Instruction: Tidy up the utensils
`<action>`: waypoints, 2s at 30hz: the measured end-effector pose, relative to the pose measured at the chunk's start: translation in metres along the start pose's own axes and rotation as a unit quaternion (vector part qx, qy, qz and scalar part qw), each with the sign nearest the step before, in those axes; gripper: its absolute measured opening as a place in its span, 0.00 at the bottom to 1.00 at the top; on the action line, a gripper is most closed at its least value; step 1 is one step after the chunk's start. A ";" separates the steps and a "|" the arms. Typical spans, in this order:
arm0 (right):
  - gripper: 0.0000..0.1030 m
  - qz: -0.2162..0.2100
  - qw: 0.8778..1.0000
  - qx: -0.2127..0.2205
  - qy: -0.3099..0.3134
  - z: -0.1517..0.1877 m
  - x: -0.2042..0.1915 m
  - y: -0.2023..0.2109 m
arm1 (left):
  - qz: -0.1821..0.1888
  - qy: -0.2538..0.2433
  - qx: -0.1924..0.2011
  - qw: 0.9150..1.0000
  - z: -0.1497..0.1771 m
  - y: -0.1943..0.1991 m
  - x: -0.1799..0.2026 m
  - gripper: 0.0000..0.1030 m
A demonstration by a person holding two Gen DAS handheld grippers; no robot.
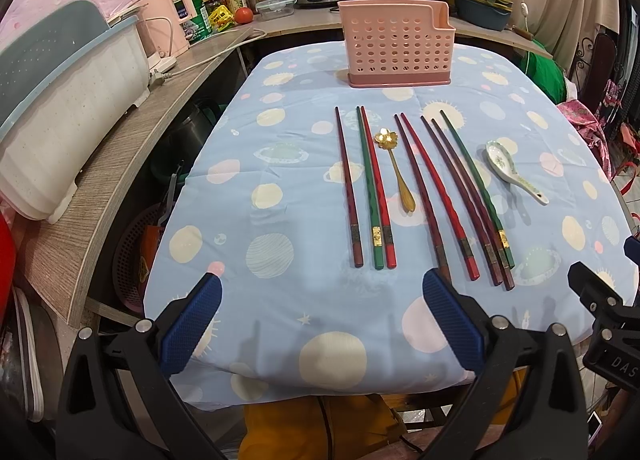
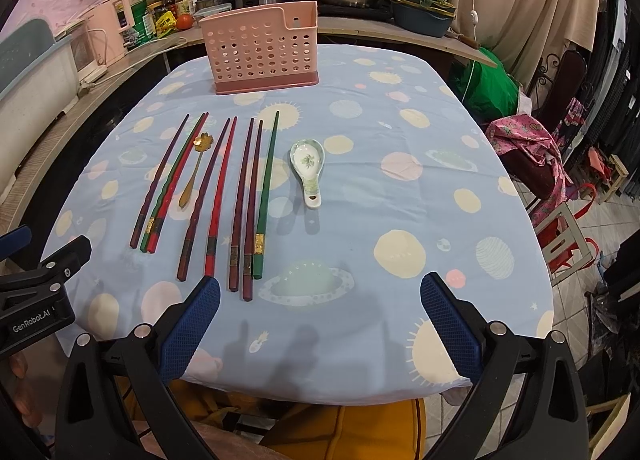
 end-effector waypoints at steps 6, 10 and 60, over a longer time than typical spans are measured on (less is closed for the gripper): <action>0.93 0.000 1.000 0.000 0.000 0.000 0.001 0.000 | 0.000 0.000 0.000 1.000 0.000 0.000 -0.001 0.93; 0.93 0.000 1.000 0.000 0.000 0.000 0.001 0.000 | 0.000 0.000 0.000 1.000 0.000 0.000 0.000 0.93; 0.86 -0.003 1.000 0.008 -0.030 -0.051 0.032 -0.045 | 0.007 0.040 -0.028 0.999 -0.037 -0.050 -0.010 0.93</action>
Point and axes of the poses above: each gripper's, at about its wrist camera, not at the fingertips, and y roughly against the way its jaws point, x to its right, z to its underside, the point moved 1 cm from there along -y, roughly the way its jaws point, and after that the axes turned 15 degrees about y, right-handed, at the moved point
